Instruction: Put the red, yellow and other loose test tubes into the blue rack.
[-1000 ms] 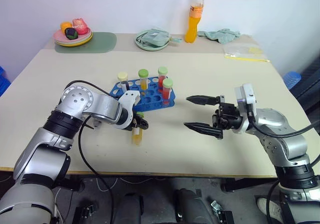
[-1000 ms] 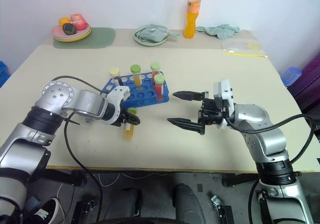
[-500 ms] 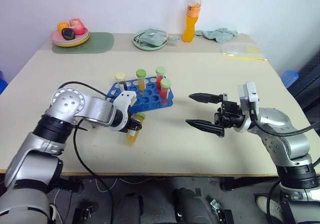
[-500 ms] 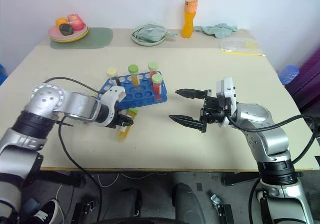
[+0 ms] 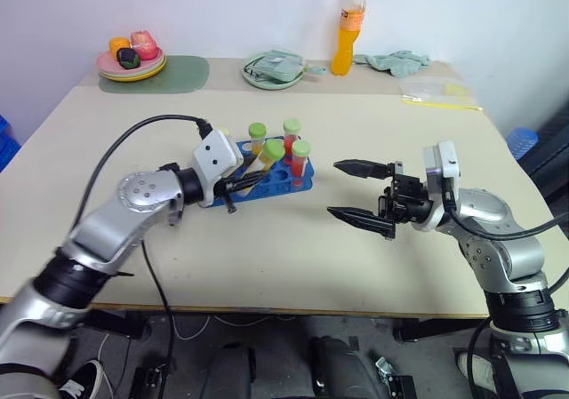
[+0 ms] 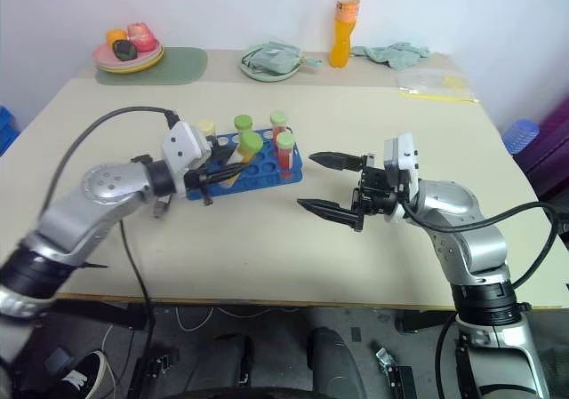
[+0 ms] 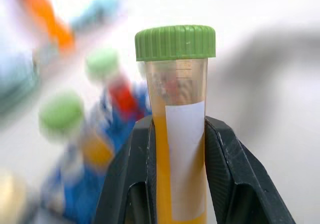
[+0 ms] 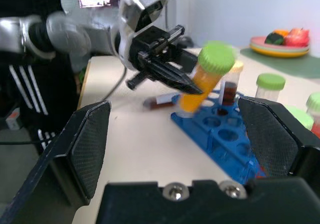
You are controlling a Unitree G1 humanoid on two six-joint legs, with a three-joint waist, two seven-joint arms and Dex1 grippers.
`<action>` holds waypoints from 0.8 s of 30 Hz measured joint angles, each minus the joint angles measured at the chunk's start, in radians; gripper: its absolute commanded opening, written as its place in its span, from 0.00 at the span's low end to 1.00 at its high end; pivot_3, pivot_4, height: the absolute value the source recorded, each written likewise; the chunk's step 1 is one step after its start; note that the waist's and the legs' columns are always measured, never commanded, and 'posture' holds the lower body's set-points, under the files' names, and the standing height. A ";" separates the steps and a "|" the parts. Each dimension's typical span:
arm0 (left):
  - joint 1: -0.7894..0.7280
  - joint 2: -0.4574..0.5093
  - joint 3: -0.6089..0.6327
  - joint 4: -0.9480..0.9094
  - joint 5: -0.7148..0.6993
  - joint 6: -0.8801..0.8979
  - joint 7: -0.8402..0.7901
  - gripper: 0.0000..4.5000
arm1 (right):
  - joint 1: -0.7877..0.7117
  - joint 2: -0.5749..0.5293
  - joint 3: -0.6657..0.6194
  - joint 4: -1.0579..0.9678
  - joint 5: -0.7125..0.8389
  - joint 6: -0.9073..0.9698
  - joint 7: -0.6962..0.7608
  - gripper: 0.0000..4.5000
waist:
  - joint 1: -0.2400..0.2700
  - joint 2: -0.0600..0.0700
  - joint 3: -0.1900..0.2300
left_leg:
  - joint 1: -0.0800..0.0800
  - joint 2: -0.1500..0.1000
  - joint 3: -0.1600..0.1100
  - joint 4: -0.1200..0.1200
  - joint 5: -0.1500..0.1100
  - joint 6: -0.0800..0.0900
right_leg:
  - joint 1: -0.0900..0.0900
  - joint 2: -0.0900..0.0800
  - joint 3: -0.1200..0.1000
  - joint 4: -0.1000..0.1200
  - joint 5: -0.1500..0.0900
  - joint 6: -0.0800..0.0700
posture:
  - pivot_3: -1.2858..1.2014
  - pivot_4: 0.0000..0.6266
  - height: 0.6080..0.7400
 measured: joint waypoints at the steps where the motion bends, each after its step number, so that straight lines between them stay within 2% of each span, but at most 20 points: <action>1: 0.001 -0.034 0.008 0.030 0.035 -0.045 0.008 0.17 | -0.001 0.005 0.001 0.000 -0.001 0.000 -0.007 1.00 | -0.002 0.000 0.000 | 0.000 0.000 0.000 0.000 0.000 0.001 | 0.000 0.000 0.000 0.000 0.002 0.003 | 0.52 0.24 1.00; 6: 0.009 -0.159 0.049 0.162 0.164 -0.210 -0.014 0.17 | -0.006 0.012 0.000 0.008 -0.016 -0.018 -0.023 1.00 | -0.008 0.000 0.000 | 0.001 0.000 0.000 0.000 -0.001 0.002 | 0.000 0.001 0.000 0.002 0.003 0.006 | 0.52 0.24 1.00; 10: 0.020 -0.229 0.061 0.233 0.217 -0.272 -0.030 0.17 | -0.017 0.011 -0.006 0.025 -0.021 -0.028 -0.024 1.00 | -0.008 0.000 0.000 | 0.002 0.001 0.000 0.000 -0.001 0.002 | 0.000 0.001 0.000 0.003 0.004 0.007 | 0.52 0.24 1.00; 17: 0.038 -0.283 0.104 0.318 0.247 -0.279 -0.052 0.17 | -0.017 0.003 -0.011 0.041 -0.030 -0.036 -0.019 1.00 | -0.009 0.000 0.000 | 0.003 0.001 0.000 0.000 -0.001 0.002 | 0.000 0.001 0.000 0.004 0.004 0.008 | 0.52 0.24 1.00; 24: 0.050 -0.305 0.116 0.319 0.315 -0.327 -0.054 0.17 | -0.016 -0.013 -0.018 0.041 -0.030 -0.036 -0.021 1.00 | -0.008 0.000 0.000 | 0.003 0.001 0.000 0.000 -0.001 0.002 | 0.001 0.001 0.000 0.004 0.005 0.008 | 0.52 0.24 1.00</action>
